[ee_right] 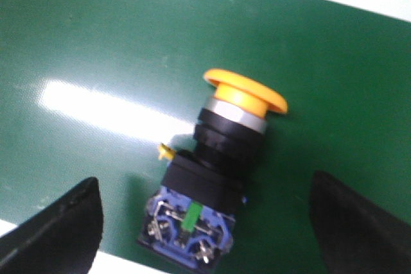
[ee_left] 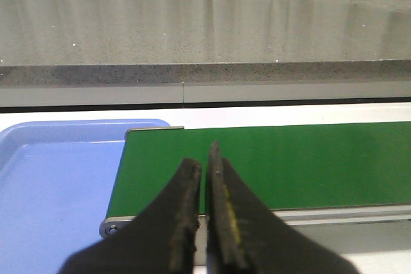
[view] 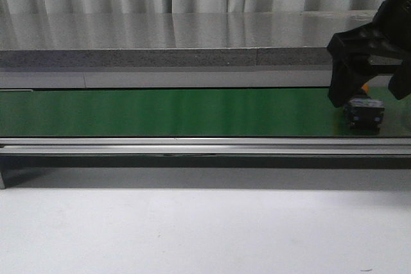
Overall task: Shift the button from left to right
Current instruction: 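Lower the right gripper and grasp the button at the belt's end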
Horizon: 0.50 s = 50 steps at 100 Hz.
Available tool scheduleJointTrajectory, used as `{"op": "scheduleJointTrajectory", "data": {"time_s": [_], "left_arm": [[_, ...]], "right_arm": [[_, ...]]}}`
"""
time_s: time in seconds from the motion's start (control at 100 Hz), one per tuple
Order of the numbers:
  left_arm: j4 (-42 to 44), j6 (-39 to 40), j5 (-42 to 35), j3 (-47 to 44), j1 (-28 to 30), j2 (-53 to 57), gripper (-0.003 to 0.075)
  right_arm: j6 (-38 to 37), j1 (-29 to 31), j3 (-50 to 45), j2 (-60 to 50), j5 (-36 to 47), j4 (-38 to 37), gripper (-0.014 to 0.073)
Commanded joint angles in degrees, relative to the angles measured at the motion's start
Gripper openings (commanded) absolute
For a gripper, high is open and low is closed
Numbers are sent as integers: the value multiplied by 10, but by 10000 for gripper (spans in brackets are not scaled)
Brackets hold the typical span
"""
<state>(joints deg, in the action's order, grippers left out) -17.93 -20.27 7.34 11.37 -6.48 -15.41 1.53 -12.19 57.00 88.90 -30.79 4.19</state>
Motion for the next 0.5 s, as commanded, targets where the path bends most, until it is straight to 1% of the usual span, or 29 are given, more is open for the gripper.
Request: {"op": "scheduleJointTrajectory", "data": {"time_s": [0.0,0.06,0.13,0.2,0.21,0.22,0.25,0.32,0.39,0.49], "left_arm": [[-8,2,-47,17,-4,-3,5],[-8,2,-47,17,-4,-3,5],[-8,2,-47,17,-4,-3,5],[-8,2,-47,17,-4,-3,5],[-8,2,-47,17,-4,-3,5],[-8,2,-47,17,-4,-3,5],[-8,2,-47,17,-4,-3,5],[-8,2,-47,17,-4,-3,5],[-8,2,-47,17,-4,-3,5],[-8,2,-47,17,-4,-3,5]], "right_arm": [[4,0,18,-12,28,-17,598],[4,0,18,-7,27,-18,562],[4,0,18,-2,25,-18,486],[4,0,18,0,21,-18,387],[4,0,18,0,19,-18,356],[4,0,18,0,18,-18,356],[4,0,18,0,17,-18,302],[4,0,18,0,12,-18,214],[4,0,19,-1,7,-18,180],[4,1,30,-2,-18,-18,183]]}}
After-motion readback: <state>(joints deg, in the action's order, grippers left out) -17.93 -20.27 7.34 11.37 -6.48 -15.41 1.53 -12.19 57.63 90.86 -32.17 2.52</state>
